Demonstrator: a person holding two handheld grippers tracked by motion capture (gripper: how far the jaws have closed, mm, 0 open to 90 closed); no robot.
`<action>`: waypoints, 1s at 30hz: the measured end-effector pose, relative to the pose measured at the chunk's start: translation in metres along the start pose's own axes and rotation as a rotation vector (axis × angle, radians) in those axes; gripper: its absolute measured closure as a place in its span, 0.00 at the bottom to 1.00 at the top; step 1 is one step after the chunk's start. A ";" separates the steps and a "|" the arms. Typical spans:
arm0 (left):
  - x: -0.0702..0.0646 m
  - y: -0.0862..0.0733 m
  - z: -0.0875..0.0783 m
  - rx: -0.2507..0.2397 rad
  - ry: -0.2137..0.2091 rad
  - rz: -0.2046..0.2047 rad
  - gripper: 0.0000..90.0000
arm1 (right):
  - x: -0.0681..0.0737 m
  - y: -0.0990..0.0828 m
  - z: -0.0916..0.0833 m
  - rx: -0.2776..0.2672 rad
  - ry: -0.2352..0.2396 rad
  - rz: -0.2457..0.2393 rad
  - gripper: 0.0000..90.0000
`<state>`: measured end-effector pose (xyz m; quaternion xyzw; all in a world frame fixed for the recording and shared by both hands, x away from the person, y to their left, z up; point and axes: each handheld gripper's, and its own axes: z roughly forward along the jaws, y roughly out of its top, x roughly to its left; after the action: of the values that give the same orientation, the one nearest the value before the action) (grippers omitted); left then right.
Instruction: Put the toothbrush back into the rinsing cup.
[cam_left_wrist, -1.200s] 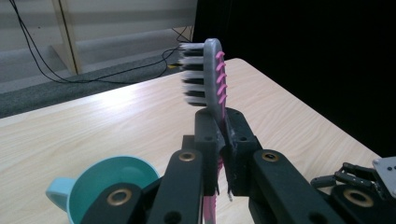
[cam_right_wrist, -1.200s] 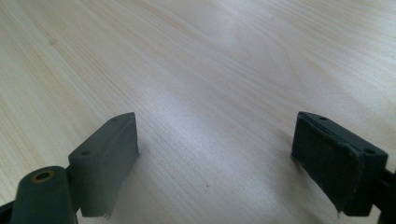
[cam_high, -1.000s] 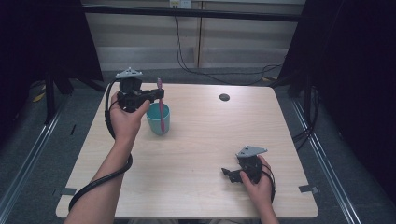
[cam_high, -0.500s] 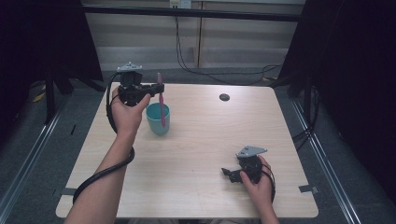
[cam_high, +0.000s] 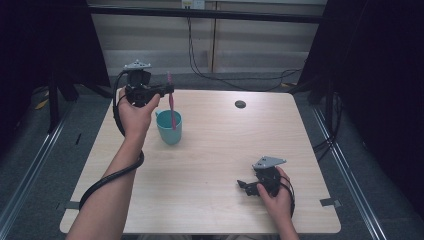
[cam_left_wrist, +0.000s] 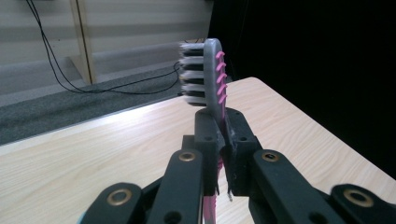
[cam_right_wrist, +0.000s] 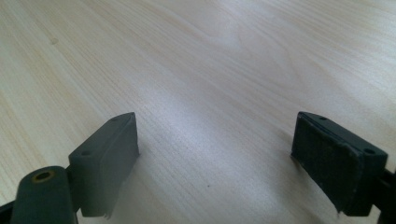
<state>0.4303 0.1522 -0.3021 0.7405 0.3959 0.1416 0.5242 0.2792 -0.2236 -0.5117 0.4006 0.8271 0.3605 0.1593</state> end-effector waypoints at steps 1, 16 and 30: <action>0.001 0.000 0.000 0.002 0.002 -0.002 0.95 | 0.000 0.000 0.000 -0.001 0.000 -0.001 0.16; 0.012 0.007 0.008 -0.005 0.025 0.003 0.95 | 0.000 0.000 0.000 -0.001 -0.001 -0.001 0.16; 0.022 0.009 0.017 -0.017 0.038 0.017 0.95 | 0.000 0.000 0.000 -0.001 0.002 -0.003 0.16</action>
<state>0.4589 0.1558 -0.3051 0.7367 0.3982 0.1635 0.5215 0.2792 -0.2235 -0.5118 0.3990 0.8276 0.3611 0.1592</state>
